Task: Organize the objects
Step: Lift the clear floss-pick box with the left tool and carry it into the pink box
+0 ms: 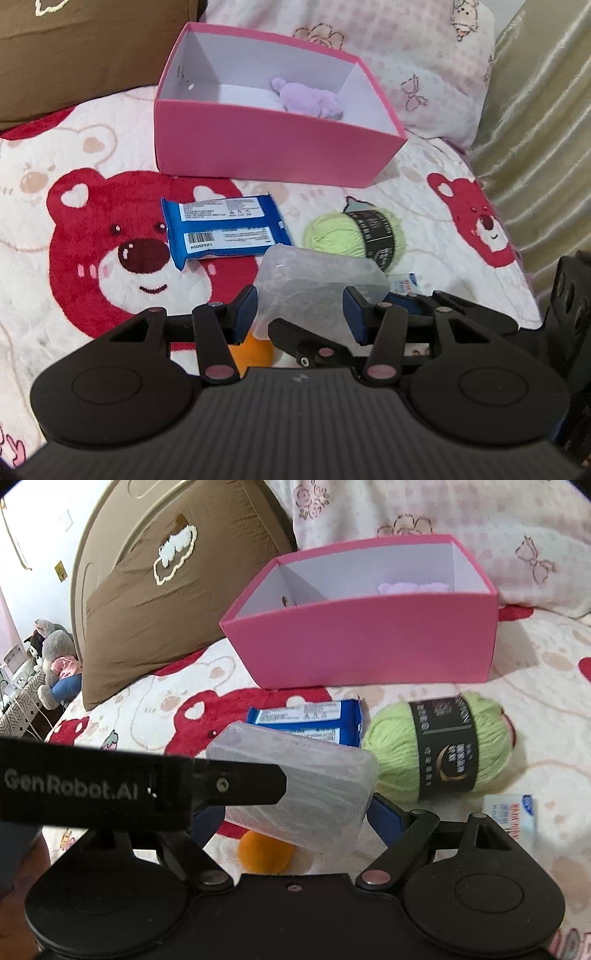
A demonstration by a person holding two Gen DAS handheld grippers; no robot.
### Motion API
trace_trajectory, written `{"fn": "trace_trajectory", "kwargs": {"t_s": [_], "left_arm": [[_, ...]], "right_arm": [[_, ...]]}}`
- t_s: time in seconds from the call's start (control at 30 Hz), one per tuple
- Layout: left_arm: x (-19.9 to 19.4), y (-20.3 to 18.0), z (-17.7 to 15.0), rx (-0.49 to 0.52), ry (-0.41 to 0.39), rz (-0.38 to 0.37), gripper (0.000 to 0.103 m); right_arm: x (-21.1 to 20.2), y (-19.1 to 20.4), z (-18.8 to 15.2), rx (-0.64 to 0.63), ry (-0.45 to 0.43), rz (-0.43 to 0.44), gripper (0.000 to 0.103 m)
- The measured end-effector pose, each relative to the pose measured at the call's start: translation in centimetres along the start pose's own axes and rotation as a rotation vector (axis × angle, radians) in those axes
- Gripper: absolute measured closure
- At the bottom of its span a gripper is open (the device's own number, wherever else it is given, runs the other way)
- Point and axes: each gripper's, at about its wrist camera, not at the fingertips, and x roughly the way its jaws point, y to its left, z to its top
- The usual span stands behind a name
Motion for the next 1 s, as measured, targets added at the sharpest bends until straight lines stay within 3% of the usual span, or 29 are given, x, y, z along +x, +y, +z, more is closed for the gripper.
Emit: {"fn": "trace_trajectory", "kwargs": {"t_s": [0.5, 1.0], "left_arm": [[-4.8, -1.7, 2.5, 0.024, -0.055, -0.072, 0.055], [-8.1, -2.7, 5.3, 0.07, -0.098, -0.082, 0.053]], "right_arm": [[-4.9, 2.0, 4.2, -0.045, 0.026, -0.038, 0.018], [-7.5, 3.3, 6.7, -0.08, -0.014, -0.046, 0.027]]}}
